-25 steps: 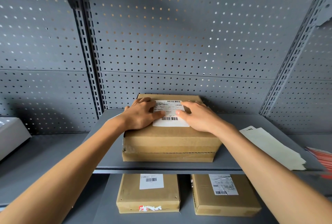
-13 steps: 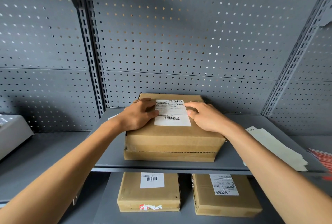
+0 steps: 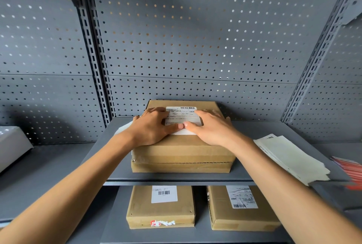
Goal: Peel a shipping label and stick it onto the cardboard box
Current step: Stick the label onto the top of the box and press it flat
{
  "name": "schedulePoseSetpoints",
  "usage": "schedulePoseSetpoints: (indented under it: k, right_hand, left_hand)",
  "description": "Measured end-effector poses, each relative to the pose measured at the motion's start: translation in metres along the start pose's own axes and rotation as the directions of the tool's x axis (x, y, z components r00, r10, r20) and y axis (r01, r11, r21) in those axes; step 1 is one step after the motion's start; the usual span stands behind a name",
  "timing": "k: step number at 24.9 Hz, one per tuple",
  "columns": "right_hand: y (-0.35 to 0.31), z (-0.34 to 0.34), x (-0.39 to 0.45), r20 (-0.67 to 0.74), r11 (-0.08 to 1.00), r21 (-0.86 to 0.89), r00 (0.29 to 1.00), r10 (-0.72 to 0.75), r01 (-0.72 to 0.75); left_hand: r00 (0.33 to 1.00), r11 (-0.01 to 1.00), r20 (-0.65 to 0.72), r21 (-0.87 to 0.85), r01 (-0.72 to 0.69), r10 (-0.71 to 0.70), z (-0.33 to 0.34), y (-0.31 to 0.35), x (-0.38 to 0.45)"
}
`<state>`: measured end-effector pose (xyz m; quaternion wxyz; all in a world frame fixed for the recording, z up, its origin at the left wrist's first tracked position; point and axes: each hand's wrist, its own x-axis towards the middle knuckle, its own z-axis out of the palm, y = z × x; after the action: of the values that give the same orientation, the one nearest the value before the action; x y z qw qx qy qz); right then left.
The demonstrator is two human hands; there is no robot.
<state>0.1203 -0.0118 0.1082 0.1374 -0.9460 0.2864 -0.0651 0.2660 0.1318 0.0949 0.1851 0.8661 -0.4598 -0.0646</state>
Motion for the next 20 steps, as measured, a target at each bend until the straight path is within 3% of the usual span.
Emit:
schedulePoseSetpoints:
  k: [5,11,20]
  right_hand:
    - [0.013,-0.007,-0.006,0.013,0.995,0.09,0.999,-0.043,0.041]
    - [0.026,-0.013,-0.009,-0.003,0.98,0.189,0.998,-0.059,0.059]
    - [0.022,-0.013,-0.014,0.066,0.993,0.11,0.997,-0.046,0.038]
  left_hand:
    - [0.998,0.996,-0.006,-0.06,-0.062,0.062,-0.005,-0.003,-0.006]
    - [0.995,0.963,-0.037,-0.252,-0.099,0.093,-0.005,-0.01,-0.011]
    - [0.993,0.955,-0.056,-0.273,-0.114,0.103,-0.003,-0.014,-0.015]
